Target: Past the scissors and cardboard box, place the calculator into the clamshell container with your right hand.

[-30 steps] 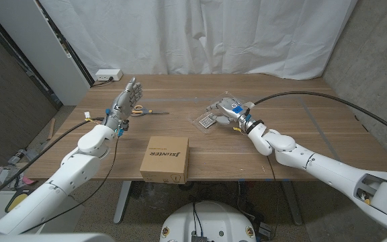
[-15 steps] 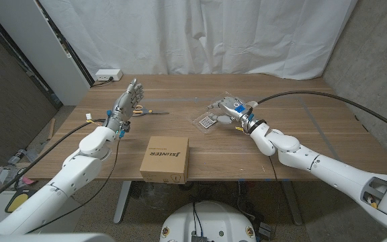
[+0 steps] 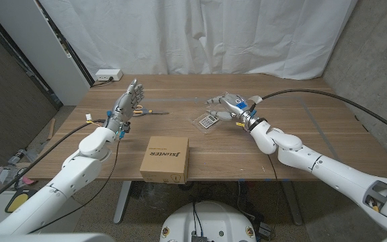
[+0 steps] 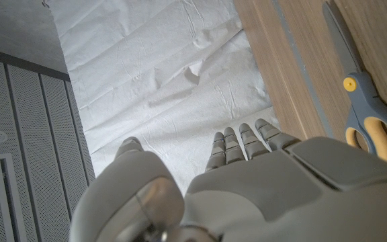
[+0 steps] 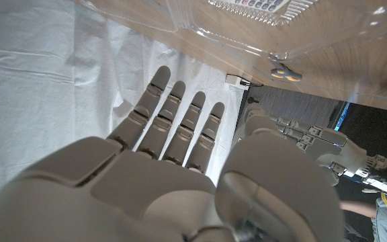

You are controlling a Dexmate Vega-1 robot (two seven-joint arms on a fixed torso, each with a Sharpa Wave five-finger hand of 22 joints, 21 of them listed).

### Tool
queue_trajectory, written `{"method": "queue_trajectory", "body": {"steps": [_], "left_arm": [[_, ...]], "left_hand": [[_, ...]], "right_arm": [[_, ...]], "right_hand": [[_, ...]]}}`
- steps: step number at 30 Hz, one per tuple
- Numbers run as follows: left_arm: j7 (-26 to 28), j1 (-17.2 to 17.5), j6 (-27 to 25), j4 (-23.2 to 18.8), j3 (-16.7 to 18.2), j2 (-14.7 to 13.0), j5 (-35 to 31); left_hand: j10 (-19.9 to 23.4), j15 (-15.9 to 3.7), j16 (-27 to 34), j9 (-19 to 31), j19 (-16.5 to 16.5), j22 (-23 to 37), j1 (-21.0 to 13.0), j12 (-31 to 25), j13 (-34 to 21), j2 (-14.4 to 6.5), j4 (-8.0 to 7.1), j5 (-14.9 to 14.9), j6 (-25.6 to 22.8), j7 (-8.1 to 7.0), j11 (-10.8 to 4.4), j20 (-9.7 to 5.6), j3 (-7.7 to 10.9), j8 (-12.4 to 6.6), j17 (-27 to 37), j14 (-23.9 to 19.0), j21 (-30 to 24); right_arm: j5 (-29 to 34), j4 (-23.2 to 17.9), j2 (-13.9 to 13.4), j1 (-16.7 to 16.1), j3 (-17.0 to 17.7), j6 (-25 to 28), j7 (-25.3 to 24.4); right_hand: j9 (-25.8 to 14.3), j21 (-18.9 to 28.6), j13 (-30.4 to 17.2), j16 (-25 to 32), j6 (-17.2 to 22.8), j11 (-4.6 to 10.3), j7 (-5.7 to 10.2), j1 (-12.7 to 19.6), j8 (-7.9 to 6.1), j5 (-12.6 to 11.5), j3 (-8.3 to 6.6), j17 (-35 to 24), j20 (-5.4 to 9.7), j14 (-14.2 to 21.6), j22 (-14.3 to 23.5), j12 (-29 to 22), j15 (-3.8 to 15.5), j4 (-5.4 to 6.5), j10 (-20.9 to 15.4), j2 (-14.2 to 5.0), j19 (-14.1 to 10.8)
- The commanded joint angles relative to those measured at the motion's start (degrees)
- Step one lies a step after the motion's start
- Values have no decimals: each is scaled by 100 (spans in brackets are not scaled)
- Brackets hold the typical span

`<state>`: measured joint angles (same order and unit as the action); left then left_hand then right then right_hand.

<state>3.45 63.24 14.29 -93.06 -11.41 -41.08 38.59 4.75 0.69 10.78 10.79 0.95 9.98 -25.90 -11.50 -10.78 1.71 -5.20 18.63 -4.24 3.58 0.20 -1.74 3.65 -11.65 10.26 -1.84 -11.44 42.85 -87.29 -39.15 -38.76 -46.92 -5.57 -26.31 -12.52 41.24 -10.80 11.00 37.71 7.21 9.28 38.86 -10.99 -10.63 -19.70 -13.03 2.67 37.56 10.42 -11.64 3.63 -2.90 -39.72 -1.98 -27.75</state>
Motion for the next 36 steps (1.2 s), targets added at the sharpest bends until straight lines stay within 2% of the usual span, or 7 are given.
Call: {"method": "queue_trajectory", "body": {"steps": [1,9,15,19,21,27,36], "left_arm": [[-24,13,-2,-25,40,-47,1],[-67,-2,4,-12,41,-56,10],[-93,-11,-2,-5,40,-60,24],[-118,-29,-1,14,30,-59,27],[-136,-42,4,36,20,-51,30],[-176,-75,8,99,-16,-28,37],[-188,-88,40,130,-23,-14,39]], "left_hand": [[-5,0,1,21,-12,24,-23,-24,-34,-49,-9,0,-40,-15,1,-28,-41,10,23,-8,5],[-13,1,1,21,-9,24,-26,-20,-34,-54,-9,-1,-41,-15,-9,-30,-48,10,23,-9,4],[-9,4,1,21,-13,24,-29,-22,-34,-57,-9,-2,-36,-18,-2,-27,-54,12,23,-9,6],[-8,-1,2,21,-14,24,-32,-23,-34,-59,-8,-2,-40,-11,1,-28,-57,11,23,-10,6],[-8,2,2,21,-13,24,-33,-23,-34,-60,-8,-2,-39,-13,-9,-26,-59,11,23,-10,6],[-11,3,0,21,-12,24,-36,-22,-34,-64,-8,-2,-36,-16,-16,-24,-67,12,23,-4,6],[-13,3,0,21,-11,24,-40,-21,-34,-68,-8,-3,-39,-22,-1,-26,-78,12,23,-4,6]], "right_arm": [[-1300,-351,68,-331,493,-401,501],[-2415,-410,146,-482,852,-807,1049],[-3063,-447,225,-594,1068,-965,1349],[-3468,-515,265,-663,1189,-924,1578],[-3539,-521,295,-691,1230,-905,1580],[-4128,-510,388,-779,1392,-902,1794],[-5235,-450,484,-847,1649,-878,2266]], "right_hand": [[4,-63,-17,-2,-96,-152,-122,-101,40,-6,0,-5,682,-96,-1,16,591,39,23,-26,51],[14,-137,-15,-8,-303,-365,-300,-201,54,1,24,16,633,-268,-8,30,453,60,151,-38,110],[21,-195,-14,-21,-394,-458,-321,-231,44,0,22,32,619,-410,-13,29,395,56,209,-59,167],[27,-231,-13,-13,-447,-477,-476,-286,39,5,36,37,592,-469,-14,18,367,75,218,-73,201],[34,-283,-12,-17,-441,-545,-558,-351,16,11,55,43,545,-555,-14,4,283,99,216,-87,275],[51,-420,-9,-37,-528,-701,-624,-433,15,15,75,69,447,-799,-21,27,158,106,351,-101,461],[62,-523,-6,-38,-666,-893,-703,-563,31,29,123,84,371,-1004,-23,39,32,143,476,-106,560]]}}
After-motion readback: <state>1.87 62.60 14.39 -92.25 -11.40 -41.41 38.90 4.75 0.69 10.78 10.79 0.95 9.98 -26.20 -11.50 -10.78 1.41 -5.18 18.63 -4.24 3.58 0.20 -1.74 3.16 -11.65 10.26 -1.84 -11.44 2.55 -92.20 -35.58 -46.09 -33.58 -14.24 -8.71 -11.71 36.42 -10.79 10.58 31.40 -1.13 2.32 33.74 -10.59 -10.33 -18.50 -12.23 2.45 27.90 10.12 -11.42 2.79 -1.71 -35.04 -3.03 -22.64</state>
